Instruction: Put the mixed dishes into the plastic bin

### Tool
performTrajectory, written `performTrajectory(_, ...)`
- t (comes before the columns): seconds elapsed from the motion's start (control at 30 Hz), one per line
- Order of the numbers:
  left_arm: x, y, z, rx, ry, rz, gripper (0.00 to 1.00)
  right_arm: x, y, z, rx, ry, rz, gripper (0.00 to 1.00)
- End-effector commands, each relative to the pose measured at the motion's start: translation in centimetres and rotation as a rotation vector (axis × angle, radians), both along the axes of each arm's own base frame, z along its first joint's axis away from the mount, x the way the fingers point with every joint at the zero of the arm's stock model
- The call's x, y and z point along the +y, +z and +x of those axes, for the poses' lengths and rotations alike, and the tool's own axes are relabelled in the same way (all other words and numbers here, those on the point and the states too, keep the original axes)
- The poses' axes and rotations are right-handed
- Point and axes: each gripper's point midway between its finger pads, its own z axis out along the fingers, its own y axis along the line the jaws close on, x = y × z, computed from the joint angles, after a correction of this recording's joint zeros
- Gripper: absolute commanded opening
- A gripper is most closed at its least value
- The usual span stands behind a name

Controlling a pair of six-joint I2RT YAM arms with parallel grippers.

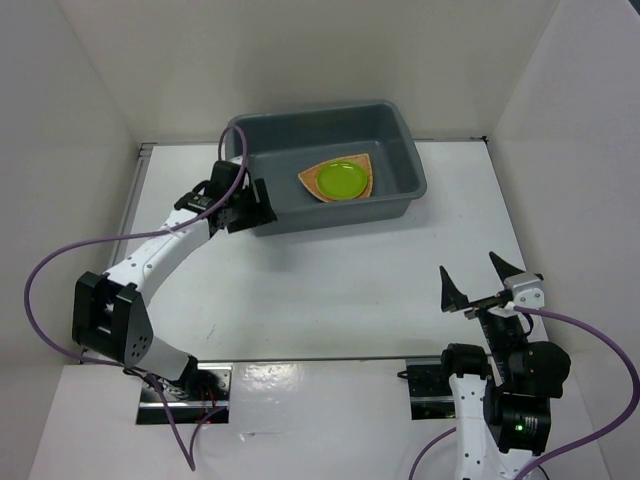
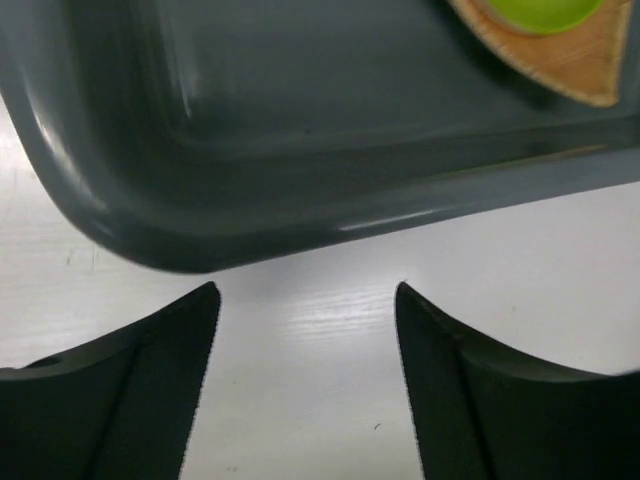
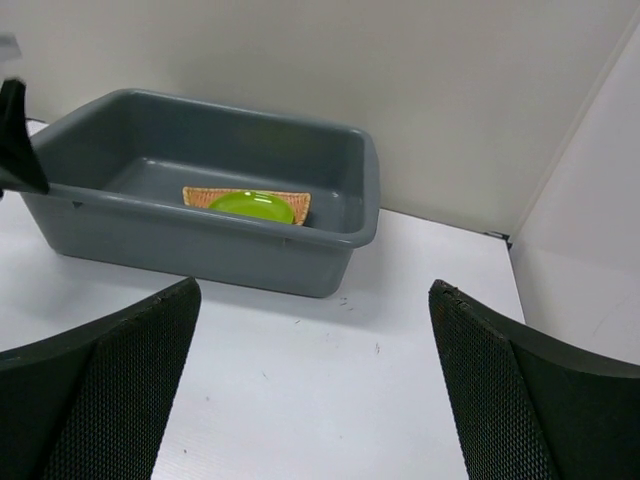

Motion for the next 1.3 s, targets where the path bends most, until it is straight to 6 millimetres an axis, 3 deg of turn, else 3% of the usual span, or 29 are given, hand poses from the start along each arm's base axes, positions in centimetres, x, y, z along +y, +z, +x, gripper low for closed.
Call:
performTrajectory(0.0, -1.6, 0.3, -0.3, -0.004, -0.020, -0.127, 0.75, -0.6, 1.8, -1.3, -0.105, -0.052, -0.001, 0.99)
performTrajectory(0.07, -1.5, 1.7, -0.5, -0.039, -0.022, -0.139, 0.65, -2.0, 1.5, 0.1, -0.065, -0.128, 0.026, 0.99)
performTrajectory(0.1, -1.5, 2.6, -0.8, -0.061, -0.037, -0.145, 0.62, -3.0, 2.5, 0.2, -0.068, -0.195, 0.022, 0.99)
performTrajectory(0.2, -0.9, 4.2, -2.0, -0.085, -0.084, -0.098, 0.61, -6.6, 3.2, 1.8, 0.086, -0.372, -0.071, 0.99)
performTrajectory(0.23, -0.6, 4.3, -2.5, -0.084, -0.098, -0.081, 0.61, -7.6, 2.1, 2.2, 0.180, -0.414, -0.098, 0.99)
performTrajectory(0.3, 0.1, 5.6, -3.7, -0.113, -0.143, -0.037, 0.61, -11.1, 2.1, 3.4, 0.316, -0.549, -0.210, 0.99)
performTrajectory(0.37, 0.6, 5.9, -4.8, -0.121, -0.164, -0.014, 0.61, -13.7, 1.1, 3.6, 0.418, -0.635, -0.344, 0.99)
performTrajectory(0.4, 1.2, 6.4, -5.4, -0.140, -0.168, -0.003, 0.61, -15.4, -0.3, 3.9, 0.505, -0.693, -0.389, 0.99)
performTrajectory(0.5, 2.0, 5.8, -6.0, -0.144, -0.161, 0.006, 0.63, -17.8, -4.6, 4.1, 0.707, -0.723, -0.522, 0.99)
performTrajectory(0.63, 1.5, 4.0, -5.4, -0.094, -0.210, -0.089, 0.67, -18.4, -10.3, 4.0, 0.925, -0.663, -0.585, 0.99)
performTrajectory(0.7, 0.0, 2.9, -5.3, -0.040, -0.266, -0.160, 0.67, -18.4, -11.4, 4.3, 0.959, -0.636, -0.594, 0.99)
performTrajectory(0.77, 0.0, 2.0, -5.2, -0.022, -0.264, -0.184, 0.67, -18.4, -13.0, 4.4, 1.007, -0.594, -0.619, 0.99)
performTrajectory(0.83, -0.1, 1.7, -5.2, -0.016, -0.264, -0.213, 0.76, -18.3, -15.8, 4.1, 1.107, -0.538, -0.643, 0.99)
performTrajectory(0.9, 0.1, 1.5, -5.2, -0.009, -0.254, -0.229, 0.88, -18.2, -17.1, 4.0, 1.141, -0.501, -0.665, 0.99)
performTrajectory(1.03, 1.0, 1.1, -5.1, 0.007, -0.219, -0.215, 1.00, -18.1, -19.5, 4.4, 1.190, -0.448, -0.675, 0.99)
performTrajectory(1.27, 1.7, 0.2, -6.1, 0.051, -0.233, -0.184, 1.00, -18.6, -23.1, 6.2, 1.285, -0.364, -0.644, 0.98)
